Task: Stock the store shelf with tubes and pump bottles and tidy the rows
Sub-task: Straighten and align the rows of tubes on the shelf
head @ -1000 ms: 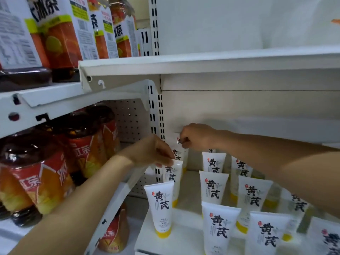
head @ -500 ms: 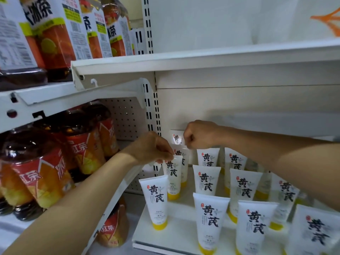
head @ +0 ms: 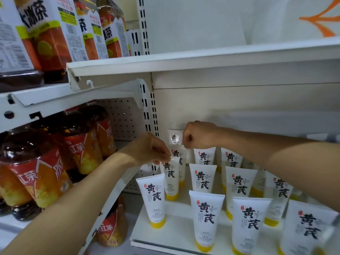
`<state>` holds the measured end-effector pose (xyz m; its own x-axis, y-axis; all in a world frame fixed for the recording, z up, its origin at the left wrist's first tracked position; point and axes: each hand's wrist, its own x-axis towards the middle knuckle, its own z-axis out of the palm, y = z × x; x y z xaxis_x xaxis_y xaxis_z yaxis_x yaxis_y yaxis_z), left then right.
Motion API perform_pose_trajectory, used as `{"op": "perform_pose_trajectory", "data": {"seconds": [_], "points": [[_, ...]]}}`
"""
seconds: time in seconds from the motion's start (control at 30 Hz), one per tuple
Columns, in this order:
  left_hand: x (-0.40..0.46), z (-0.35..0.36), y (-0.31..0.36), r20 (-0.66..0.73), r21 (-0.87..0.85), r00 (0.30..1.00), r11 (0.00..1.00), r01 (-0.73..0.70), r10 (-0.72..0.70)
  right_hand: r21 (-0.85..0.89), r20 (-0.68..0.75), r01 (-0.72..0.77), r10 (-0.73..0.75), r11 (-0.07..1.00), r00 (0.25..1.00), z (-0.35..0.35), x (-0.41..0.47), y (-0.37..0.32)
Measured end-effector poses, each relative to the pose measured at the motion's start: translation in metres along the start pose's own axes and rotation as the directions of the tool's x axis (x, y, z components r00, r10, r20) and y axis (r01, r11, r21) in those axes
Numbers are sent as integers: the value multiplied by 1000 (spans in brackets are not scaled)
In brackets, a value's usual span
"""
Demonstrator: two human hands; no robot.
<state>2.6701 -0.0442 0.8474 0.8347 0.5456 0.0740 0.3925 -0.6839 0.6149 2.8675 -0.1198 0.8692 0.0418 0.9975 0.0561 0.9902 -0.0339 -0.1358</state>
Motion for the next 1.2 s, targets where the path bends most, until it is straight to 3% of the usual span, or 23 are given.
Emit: {"op": "perform_pose_trajectory", "data": {"seconds": [0.23,0.37,0.47,0.83,1.2], "points": [[0,1,-1,15,-27,1000,1000,14,-13,12,-11,-12,12,1000,1000,-1,1,2],[1,4,-4,13,-19,1000,1000,8,-8,23,-222,-93,96,995,970,-11,8,10],[1,5,-6,31,3,1000,1000,4,-4,-24,-276,-139,127,990,953,-17,15,17],[5,1,-15,37,-146,998,988,-44,50,-63,-189,-191,176,980,966,0,49,32],[11,0,-18,116,-171,990,983,-58,79,-145,-201,-144,114,979,973,14,76,26]]}}
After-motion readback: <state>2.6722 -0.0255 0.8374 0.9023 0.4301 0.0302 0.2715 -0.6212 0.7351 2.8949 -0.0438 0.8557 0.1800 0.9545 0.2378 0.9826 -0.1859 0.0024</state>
